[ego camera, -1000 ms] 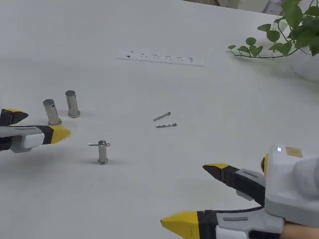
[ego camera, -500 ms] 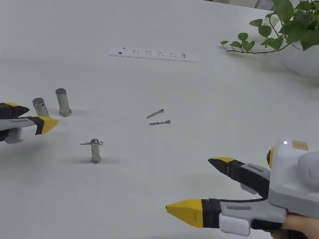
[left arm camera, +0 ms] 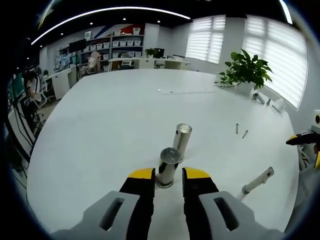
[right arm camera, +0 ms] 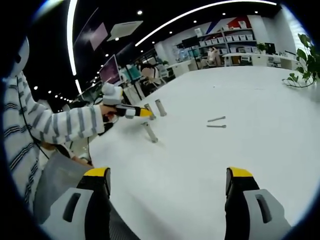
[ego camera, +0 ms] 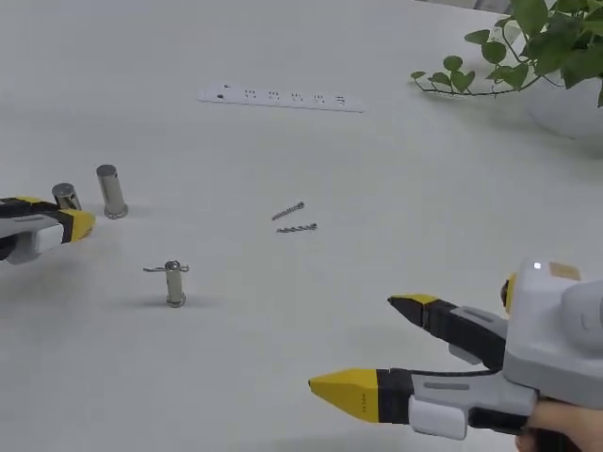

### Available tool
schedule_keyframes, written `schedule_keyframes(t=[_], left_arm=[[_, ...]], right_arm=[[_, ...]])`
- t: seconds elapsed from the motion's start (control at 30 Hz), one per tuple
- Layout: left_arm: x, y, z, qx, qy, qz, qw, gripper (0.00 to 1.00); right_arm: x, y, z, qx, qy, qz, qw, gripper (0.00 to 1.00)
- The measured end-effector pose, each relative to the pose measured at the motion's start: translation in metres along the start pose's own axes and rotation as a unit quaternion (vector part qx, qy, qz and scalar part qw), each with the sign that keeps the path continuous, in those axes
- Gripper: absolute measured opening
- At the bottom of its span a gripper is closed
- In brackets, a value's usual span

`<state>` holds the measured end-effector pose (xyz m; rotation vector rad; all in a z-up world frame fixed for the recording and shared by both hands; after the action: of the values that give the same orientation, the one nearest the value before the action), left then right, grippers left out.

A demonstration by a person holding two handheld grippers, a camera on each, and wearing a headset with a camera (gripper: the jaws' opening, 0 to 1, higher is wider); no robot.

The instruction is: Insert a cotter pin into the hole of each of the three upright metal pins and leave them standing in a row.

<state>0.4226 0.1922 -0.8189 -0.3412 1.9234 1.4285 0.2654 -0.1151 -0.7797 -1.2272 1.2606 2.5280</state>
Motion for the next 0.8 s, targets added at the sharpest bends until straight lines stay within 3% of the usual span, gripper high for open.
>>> schedule_keyframes(t=[0.07,0.3,0.43,0.5,0.53,0.57,0.6,0.8], left_arm=[[-0.0004,-0.0011,0.001,-0.003,0.009,-0.002,1.0,0.14],[-0.0005,-0.0005,-0.0001,-0.012,-0.006,-0.005,0.9999,0.12],[-0.0008,0.0009,0.0018,-0.007,0.034,-0.01,0.9993,0.12],[-0.0018,0.0024,0.0024,-0.009,0.037,-0.016,0.9991,0.11],[-0.0025,0.0028,0.0022,-0.006,0.049,-0.021,0.9985,0.11],[-0.0017,0.0026,0.0014,0.002,0.082,-0.023,0.9964,0.11],[-0.0012,0.0028,0.0015,0.005,0.087,-0.023,0.9959,0.11],[-0.0001,0.0046,-0.0055,-0.006,0.059,-0.021,0.998,0.11]], right_arm=[[0.0003,-0.0006,0.0006,-0.002,0.0,0.0,1.0,0.97],[-0.0014,-0.0021,0.003,-0.011,-0.011,-0.011,0.9998,0.96],[-0.0007,-0.0035,0.0036,-0.012,-0.008,-0.006,0.9999,0.95],[-0.0002,-0.004,0.004,-0.013,-0.008,-0.005,0.9999,0.95],[0.0,-0.0042,0.0041,-0.014,-0.009,-0.006,0.9998,0.95],[0.0007,-0.0048,0.0044,-0.016,-0.011,-0.006,0.9998,0.95],[0.001,-0.0052,0.0045,-0.017,-0.012,-0.006,0.9998,0.94],[0.0018,-0.0063,0.0056,-0.02,-0.011,-0.004,0.9997,0.94]])
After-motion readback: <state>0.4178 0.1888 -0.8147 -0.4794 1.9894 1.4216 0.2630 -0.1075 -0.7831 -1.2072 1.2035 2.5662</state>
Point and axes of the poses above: the centre of the closed fingertips' face, and the gripper's own axes: y roughly backward along the fingers, z roughly to its left, x roughly out of its underside, the point moved 4 cm from there along y, roughly backward along the fingers, and after that the axes turned 12 degrees about z, right-handed, at the moved point
